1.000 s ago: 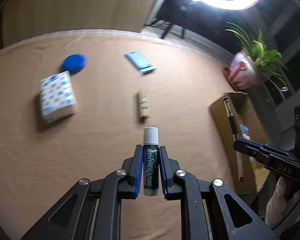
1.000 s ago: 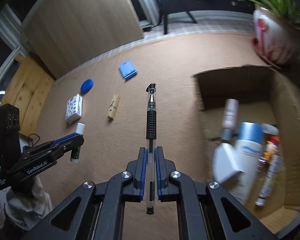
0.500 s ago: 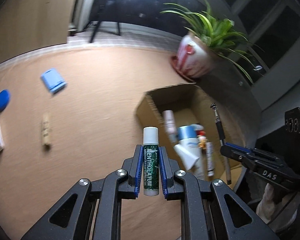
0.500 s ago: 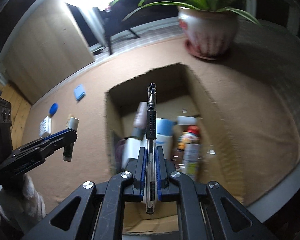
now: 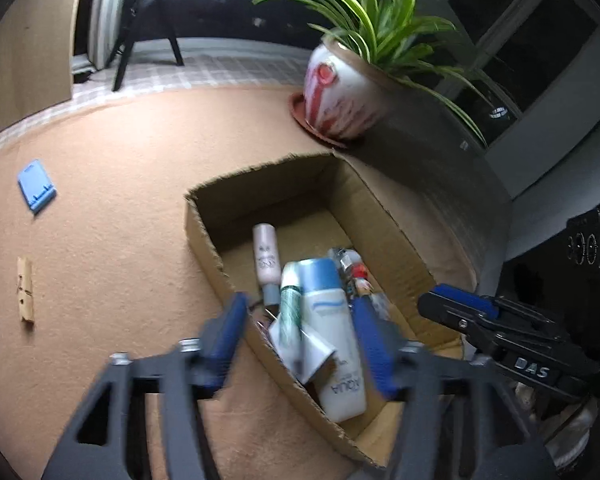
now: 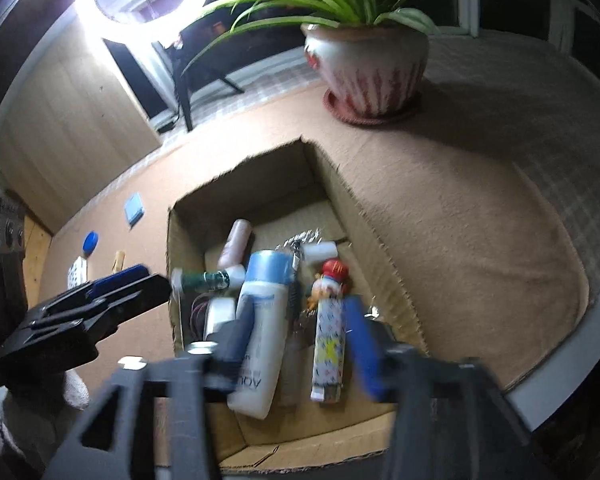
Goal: Organize objects
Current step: 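Carry the pen and glue stick over the box and open both tools, then move the right tool to the patterned tissue pack and grasp it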
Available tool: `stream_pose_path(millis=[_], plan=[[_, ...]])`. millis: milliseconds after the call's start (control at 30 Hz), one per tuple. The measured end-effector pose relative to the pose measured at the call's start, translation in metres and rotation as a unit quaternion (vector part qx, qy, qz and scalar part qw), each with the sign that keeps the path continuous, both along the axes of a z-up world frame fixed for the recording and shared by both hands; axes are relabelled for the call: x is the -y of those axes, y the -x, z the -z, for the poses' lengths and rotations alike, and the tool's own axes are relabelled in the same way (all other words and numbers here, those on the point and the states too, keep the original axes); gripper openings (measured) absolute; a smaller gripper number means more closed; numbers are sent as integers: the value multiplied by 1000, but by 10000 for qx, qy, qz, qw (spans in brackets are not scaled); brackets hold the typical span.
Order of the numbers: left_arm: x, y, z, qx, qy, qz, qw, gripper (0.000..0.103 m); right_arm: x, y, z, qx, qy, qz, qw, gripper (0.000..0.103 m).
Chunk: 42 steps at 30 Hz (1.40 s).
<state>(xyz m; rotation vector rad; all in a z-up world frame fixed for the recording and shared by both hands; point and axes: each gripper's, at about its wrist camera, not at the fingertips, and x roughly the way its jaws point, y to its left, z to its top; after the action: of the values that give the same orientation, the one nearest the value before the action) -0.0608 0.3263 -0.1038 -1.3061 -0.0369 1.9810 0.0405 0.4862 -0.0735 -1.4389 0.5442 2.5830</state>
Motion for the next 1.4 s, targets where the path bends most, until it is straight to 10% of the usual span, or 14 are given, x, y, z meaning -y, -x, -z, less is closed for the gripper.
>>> stream_pose_path(millis=[633, 1067, 1400], plan=[[102, 21, 4, 35, 203, -890, 9958, 64, 89, 50, -8, -193, 324, -968, 9946, 53], [276, 58, 26, 169, 336, -2447, 9689, 72, 220, 121, 6, -16, 831, -2222, 9715, 53], [352, 100, 47, 358, 378, -2657, 9626, 84, 318, 190, 30, 367, 1169, -2852, 9506, 53]])
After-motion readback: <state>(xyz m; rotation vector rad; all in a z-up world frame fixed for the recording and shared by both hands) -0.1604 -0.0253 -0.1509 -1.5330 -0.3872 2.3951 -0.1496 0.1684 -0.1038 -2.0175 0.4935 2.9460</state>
